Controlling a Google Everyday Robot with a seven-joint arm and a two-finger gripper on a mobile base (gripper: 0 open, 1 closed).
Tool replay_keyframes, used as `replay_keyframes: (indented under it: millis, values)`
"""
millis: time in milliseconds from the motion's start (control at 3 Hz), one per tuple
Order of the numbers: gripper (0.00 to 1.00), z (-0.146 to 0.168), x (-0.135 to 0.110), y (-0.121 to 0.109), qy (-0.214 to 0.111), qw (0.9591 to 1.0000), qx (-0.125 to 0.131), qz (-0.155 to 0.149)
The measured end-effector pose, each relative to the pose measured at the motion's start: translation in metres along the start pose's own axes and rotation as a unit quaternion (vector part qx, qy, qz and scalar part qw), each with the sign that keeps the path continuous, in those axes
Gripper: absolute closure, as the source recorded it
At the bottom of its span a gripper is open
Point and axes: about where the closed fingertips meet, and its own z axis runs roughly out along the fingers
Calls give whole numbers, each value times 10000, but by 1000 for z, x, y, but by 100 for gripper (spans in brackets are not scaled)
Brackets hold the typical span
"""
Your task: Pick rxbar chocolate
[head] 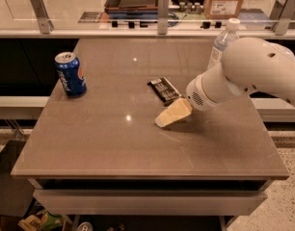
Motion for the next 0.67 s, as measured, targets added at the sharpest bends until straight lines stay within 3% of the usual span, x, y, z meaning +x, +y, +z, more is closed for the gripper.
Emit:
replay_keyframes:
  millis: [333,667]
  values:
    - [0,0,0,0,0,10000,0,1]
    - [0,3,-9,0,7,9998,-83,187]
